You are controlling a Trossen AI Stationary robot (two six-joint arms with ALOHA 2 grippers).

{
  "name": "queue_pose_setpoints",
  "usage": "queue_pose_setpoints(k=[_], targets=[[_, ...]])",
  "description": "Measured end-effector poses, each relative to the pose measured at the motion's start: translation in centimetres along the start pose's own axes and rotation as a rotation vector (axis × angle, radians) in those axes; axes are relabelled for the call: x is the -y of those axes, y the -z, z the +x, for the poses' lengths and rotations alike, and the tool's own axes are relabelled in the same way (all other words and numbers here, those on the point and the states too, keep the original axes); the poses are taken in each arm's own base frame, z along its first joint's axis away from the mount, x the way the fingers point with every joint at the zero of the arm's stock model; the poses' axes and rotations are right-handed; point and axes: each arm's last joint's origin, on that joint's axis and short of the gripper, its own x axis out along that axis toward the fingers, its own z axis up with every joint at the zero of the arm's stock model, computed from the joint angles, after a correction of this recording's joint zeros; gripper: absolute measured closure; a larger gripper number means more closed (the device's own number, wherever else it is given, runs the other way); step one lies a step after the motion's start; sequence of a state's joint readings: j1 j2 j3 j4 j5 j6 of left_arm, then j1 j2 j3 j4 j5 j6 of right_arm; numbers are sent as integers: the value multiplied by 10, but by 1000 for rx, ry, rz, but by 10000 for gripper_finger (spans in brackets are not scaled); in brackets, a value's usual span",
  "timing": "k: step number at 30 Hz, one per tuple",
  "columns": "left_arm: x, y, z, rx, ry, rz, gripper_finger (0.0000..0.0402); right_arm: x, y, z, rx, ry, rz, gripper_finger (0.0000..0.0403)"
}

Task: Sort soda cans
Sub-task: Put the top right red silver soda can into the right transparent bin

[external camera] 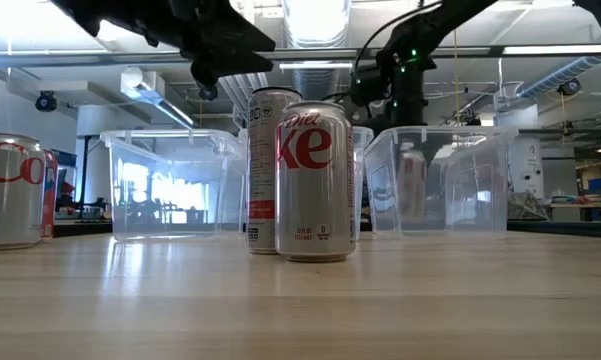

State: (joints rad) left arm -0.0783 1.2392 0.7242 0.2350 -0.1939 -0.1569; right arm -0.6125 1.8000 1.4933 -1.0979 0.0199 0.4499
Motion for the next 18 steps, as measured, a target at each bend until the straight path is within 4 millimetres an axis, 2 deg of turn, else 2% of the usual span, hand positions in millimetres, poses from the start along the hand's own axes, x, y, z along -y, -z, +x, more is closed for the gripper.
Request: queue_pose_setpoints(k=[9,18], targets=[[12,8,-3,-39,43,4,219,14,-8,11,41,-6,83,98],[14,5,-3,-6,55,-2,219,14,-12,11,73,-24,72,56]])
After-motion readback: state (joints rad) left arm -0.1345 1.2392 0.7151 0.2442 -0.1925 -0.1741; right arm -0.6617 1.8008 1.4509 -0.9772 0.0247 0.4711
